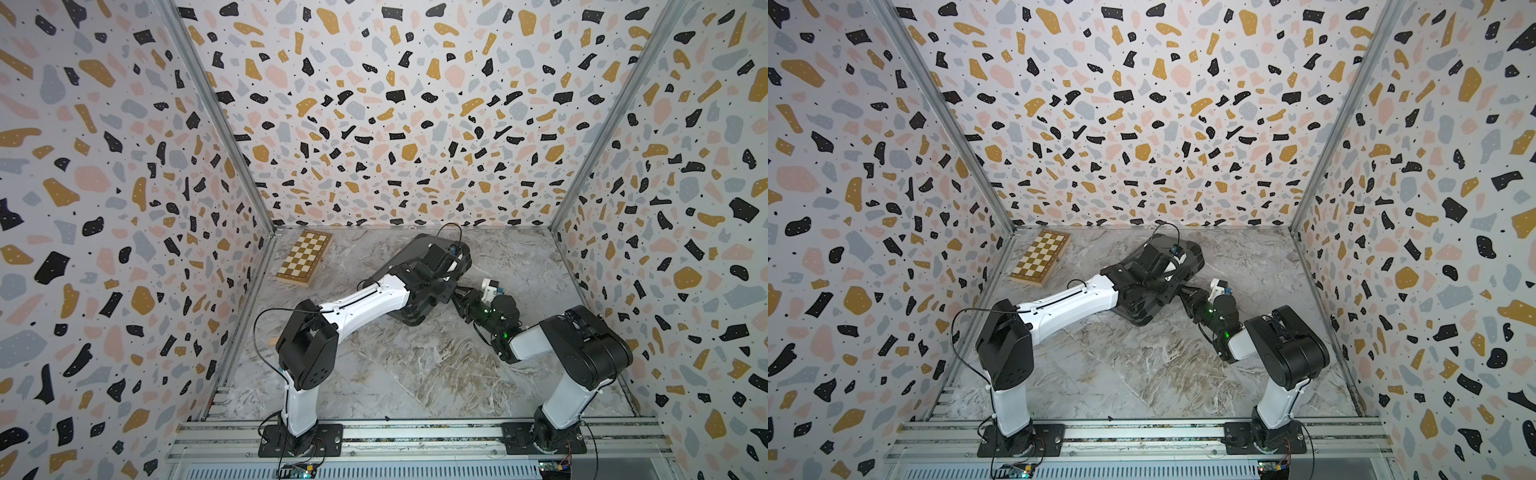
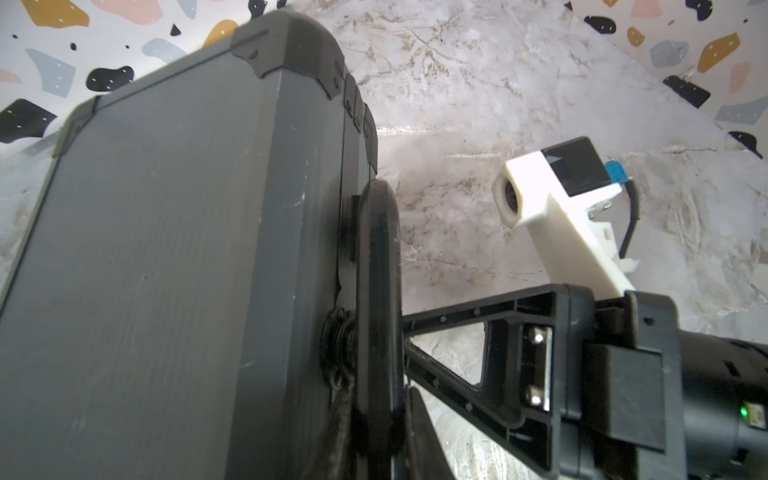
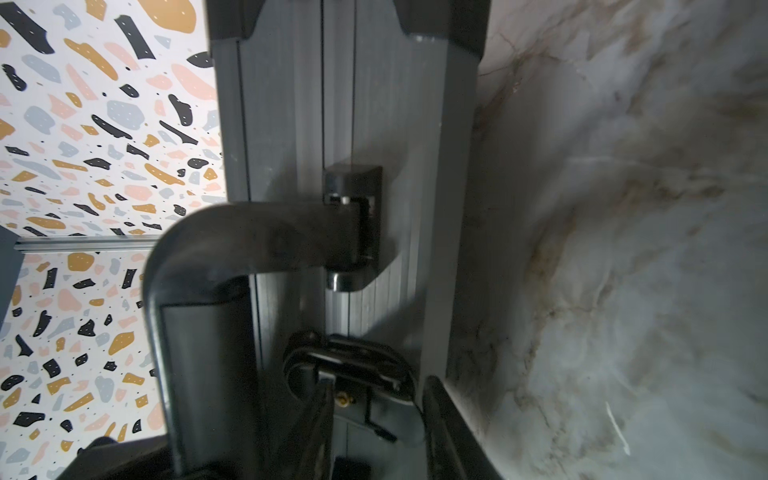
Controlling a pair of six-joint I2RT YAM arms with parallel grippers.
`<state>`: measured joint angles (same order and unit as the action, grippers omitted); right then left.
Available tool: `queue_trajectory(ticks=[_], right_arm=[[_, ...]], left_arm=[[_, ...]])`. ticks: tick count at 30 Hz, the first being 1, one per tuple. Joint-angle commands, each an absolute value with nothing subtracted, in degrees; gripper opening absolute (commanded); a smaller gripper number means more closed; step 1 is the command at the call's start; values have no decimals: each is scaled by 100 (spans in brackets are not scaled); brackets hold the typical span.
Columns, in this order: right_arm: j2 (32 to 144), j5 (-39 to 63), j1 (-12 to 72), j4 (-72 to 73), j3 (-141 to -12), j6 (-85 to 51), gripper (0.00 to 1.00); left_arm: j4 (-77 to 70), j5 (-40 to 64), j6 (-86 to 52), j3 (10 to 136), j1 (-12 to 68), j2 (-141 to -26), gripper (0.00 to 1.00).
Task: Open the poker set cases
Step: Open the fastener on the poker set case.
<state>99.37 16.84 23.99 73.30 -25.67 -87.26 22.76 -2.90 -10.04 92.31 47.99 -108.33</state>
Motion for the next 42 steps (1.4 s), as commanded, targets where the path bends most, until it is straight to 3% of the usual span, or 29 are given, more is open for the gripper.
queue_trajectory(ticks=[1,7,14,18,32,42], right_arm=[[9943,1740,2428,8119,-2850,-8917,39],[9943,1688,2425,8173,-2828,-8932,38],[9712,1652,2408,8174,-2917,-8943,24],[9481,1604,2374,8015,-2927,-8827,22],[9181,1710,2321,8102,-3127,-8738,22],[8705,1774,2294,7212,-3183,-8473,22]], left_arm=[[1283,-473,-1502,9768,4762,-10333,0],[1179,-466,-1573,9522,4760,-10305,0],[892,-517,-1634,8925,4763,-10175,0],[728,-496,-1727,8675,4752,-10093,0],[686,-474,-1722,8548,4738,-10055,0],[689,-476,-1697,8565,4734,-10081,0]])
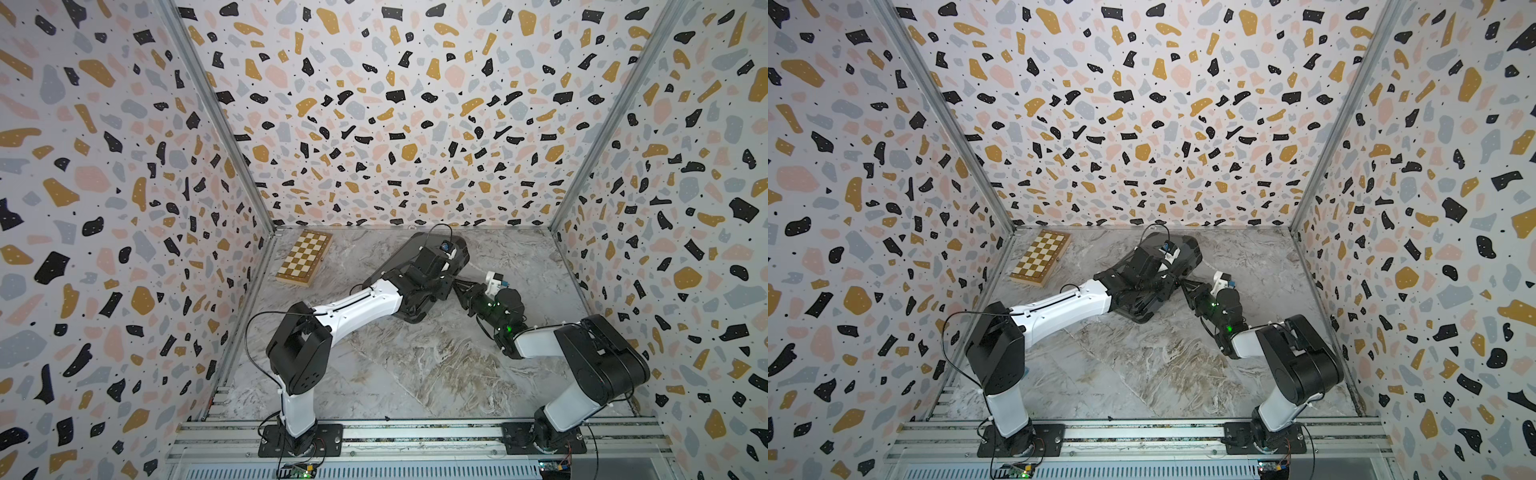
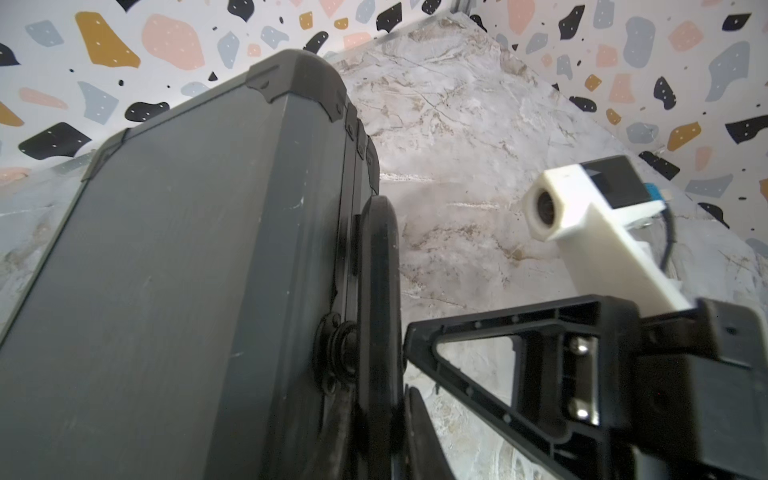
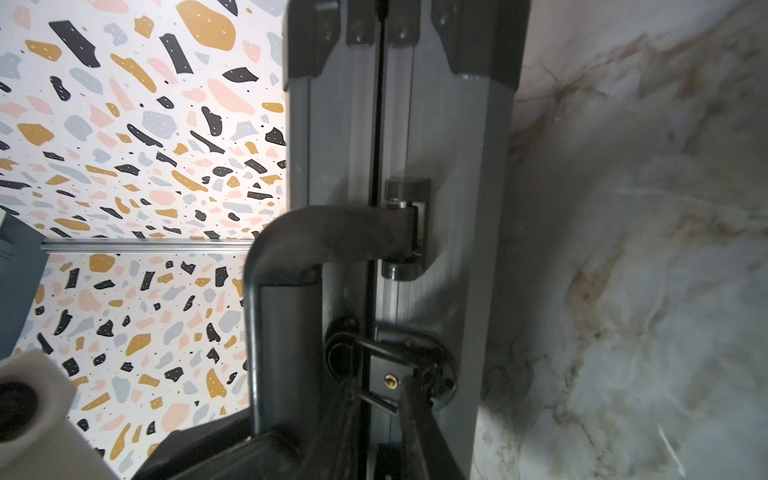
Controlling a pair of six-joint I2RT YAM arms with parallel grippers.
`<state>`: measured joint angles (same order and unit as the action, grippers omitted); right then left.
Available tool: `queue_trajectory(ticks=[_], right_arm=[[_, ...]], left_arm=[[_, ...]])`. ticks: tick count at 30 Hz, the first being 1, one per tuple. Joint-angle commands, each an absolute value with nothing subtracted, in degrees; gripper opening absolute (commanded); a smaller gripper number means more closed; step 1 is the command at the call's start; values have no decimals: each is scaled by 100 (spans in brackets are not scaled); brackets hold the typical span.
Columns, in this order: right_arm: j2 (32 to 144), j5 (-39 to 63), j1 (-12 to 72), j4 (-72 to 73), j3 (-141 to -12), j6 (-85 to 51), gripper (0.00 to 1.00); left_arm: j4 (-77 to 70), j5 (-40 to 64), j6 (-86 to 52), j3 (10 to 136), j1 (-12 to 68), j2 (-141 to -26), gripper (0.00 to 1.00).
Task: Open the poker set cases
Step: Open the fastener on the poker set case, then place the poker set case at the center of the board.
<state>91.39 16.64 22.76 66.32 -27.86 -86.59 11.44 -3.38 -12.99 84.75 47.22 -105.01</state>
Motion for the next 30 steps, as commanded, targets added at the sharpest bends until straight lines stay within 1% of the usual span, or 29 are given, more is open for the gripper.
queue_trajectory(ticks=[1,8,14,18,22,26,30], right_arm=[[8656,1775,2285,7054,-3182,-8433,22],[8160,1627,2153,5874,-2955,-8058,27],[7284,1644,1583,4397,-2677,-7351,35],[6663,1643,1154,3400,-2563,-6777,36],[6239,1559,950,2646,-2599,-6319,37],[6178,1546,870,2475,-2580,-6205,37],[6318,1598,868,2667,-2515,-6297,37]], left_arm=[[699,-484,-1696,8578,4734,-10083,0],[760,-475,-1662,8646,4703,-10066,0],[616,-387,-1662,8253,4702,-9955,0],[341,-72,-1788,7810,4695,-9872,0],[317,139,-2055,7547,4706,-9871,0],[267,150,-2155,7315,4775,-9836,0],[141,29,-2128,7096,4834,-9807,0]])
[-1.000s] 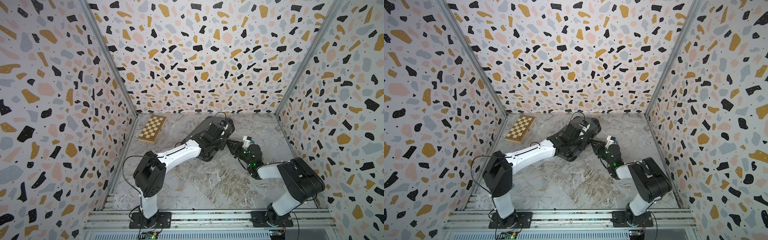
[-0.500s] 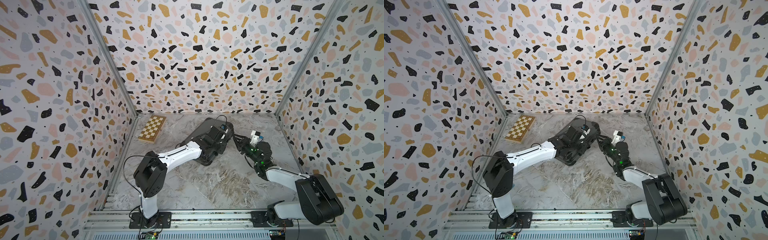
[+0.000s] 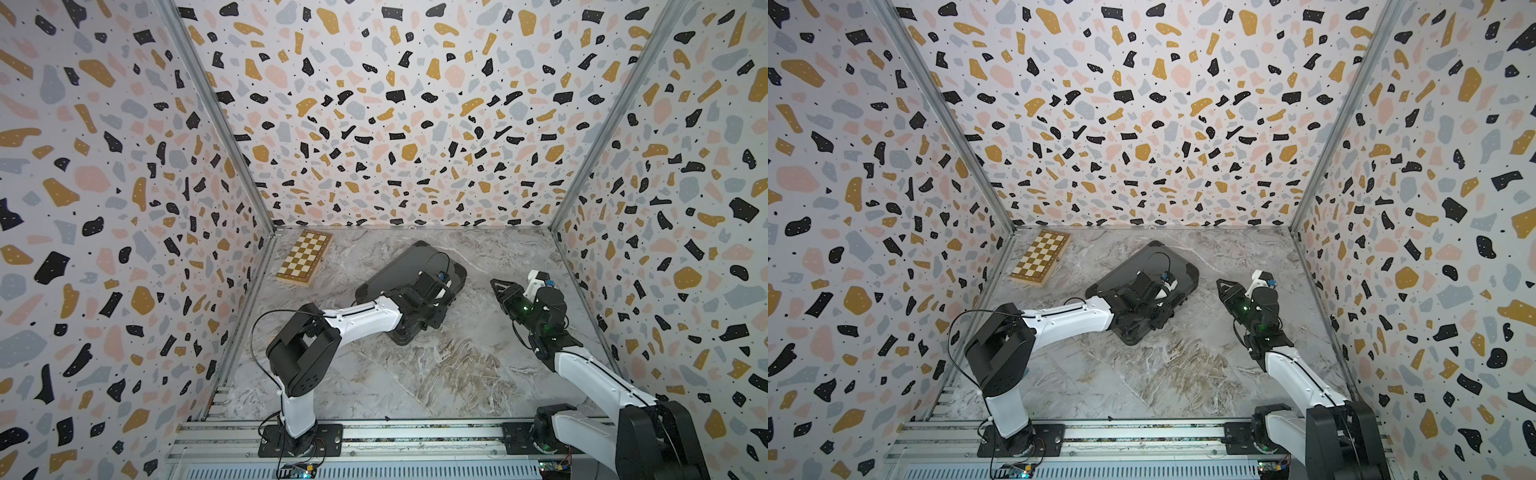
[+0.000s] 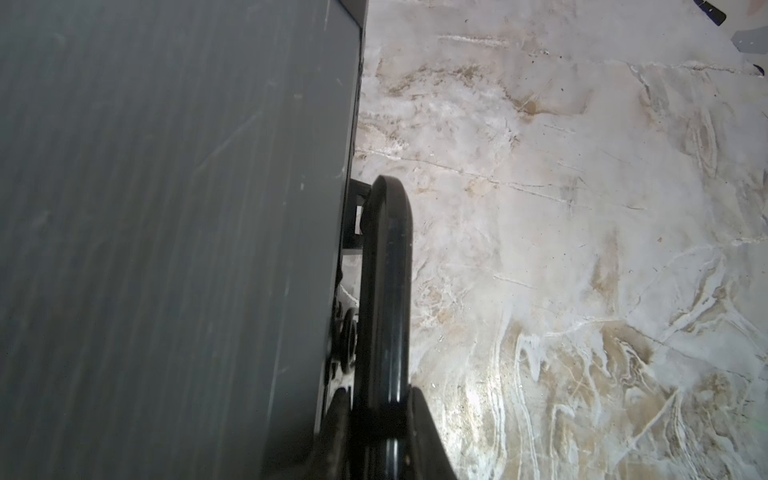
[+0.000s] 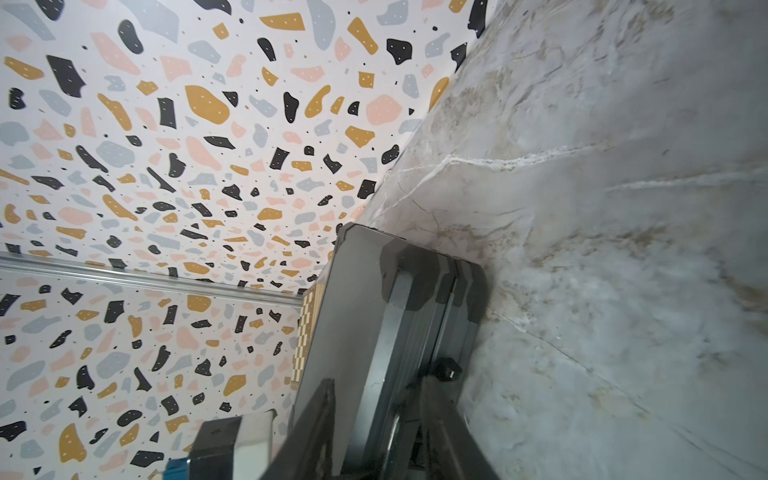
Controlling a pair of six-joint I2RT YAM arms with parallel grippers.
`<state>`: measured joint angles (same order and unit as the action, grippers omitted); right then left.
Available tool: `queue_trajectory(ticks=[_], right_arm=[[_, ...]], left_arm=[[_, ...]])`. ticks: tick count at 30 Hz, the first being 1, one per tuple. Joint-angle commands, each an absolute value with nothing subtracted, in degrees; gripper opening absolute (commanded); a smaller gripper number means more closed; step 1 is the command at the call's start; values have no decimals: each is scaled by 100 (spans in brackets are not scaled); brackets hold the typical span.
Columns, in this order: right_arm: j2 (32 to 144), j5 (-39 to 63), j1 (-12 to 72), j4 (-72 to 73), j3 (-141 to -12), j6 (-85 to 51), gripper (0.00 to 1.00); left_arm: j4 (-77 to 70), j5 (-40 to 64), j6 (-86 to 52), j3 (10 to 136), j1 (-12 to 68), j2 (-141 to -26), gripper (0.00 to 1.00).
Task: Open the poker set cases
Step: Place the poker set case at the center of the board.
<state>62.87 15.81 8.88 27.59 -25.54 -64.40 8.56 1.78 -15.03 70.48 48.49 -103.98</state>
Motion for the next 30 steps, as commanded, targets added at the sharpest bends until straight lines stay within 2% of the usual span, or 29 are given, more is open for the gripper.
queue_trajectory(ticks=[1,14,19,29,30], right_arm=[[6363,1616,869,2736,-2496,-6334,37],[6591,1748,866,2979,-2452,-6443,37],[6700,1775,866,3003,-2459,-6410,37],[7094,2000,863,2942,-2655,-6135,37],[7132,2028,862,2914,-2704,-6091,37]], left_arm=[[156,6,-2103,7084,4833,-9813,0],[698,-221,-1907,7344,4838,-9826,1],[837,-228,-1873,7427,4838,-9756,16],[1219,-568,-1759,7500,4837,-9307,56],[1281,-617,-1754,7508,4827,-9265,57]])
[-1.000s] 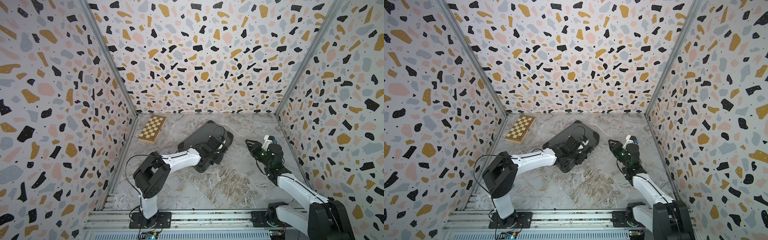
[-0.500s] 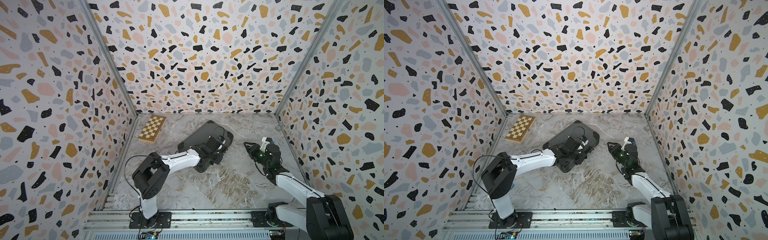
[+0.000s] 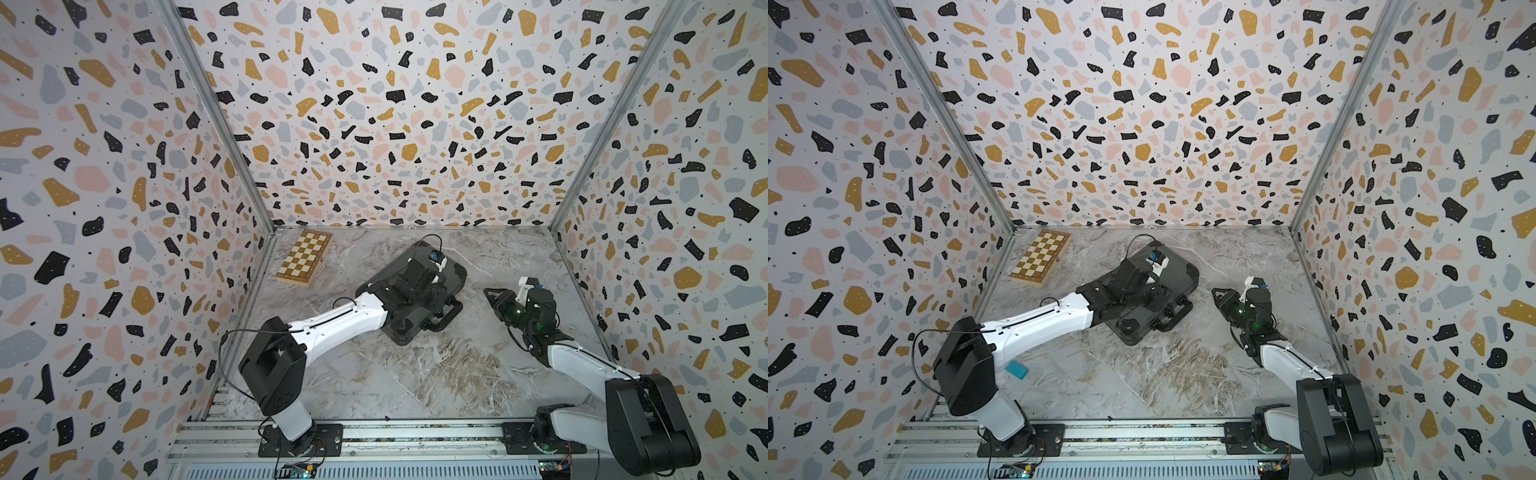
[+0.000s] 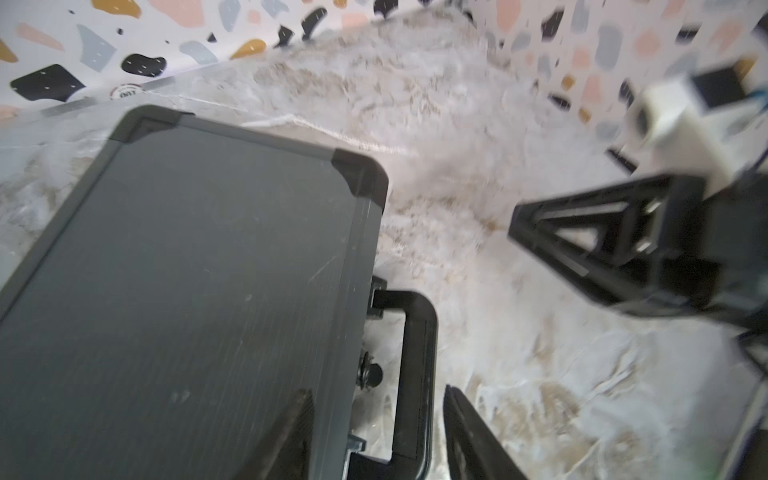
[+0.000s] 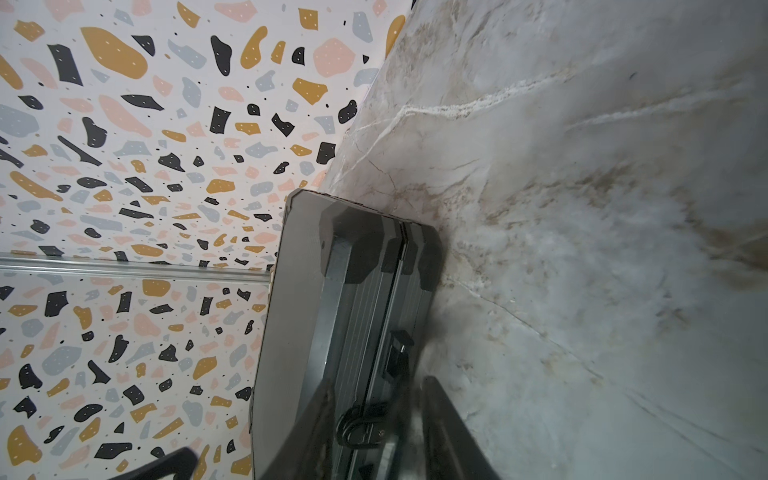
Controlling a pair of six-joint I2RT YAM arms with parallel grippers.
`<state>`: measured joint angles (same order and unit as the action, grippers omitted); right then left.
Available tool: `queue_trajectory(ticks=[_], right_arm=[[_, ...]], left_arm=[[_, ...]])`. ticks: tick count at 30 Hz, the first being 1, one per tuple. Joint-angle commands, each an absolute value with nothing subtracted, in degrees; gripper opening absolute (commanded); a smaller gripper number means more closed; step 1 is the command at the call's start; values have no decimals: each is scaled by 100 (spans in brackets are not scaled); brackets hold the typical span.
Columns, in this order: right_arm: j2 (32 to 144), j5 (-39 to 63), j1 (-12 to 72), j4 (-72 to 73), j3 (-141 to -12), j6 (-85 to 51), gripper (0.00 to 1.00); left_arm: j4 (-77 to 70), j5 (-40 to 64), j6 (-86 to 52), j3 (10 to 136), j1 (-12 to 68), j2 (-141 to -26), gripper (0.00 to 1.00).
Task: Open the poker set cases
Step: Place the poker set case at the center of the board.
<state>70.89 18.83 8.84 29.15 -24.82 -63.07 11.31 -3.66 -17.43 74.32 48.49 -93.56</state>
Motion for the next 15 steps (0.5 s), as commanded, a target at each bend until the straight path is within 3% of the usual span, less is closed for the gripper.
queue_trajectory(ticks=[1,6,12,15], right_arm=[[7179,2075,867,2873,-2777,-6031,37],[7399,2213,860,2274,-3330,-5506,41],[7893,1620,866,705,-4456,-4336,62],[8282,1462,861,293,-4958,-3936,67]], left_arm=[[1361,-662,-1749,7514,4827,-9202,60],[1726,-920,-1928,7292,4642,-8749,69],[2001,-1524,-2589,6391,4089,-7787,83],[2021,-1317,-2964,5927,3666,-7414,86]])
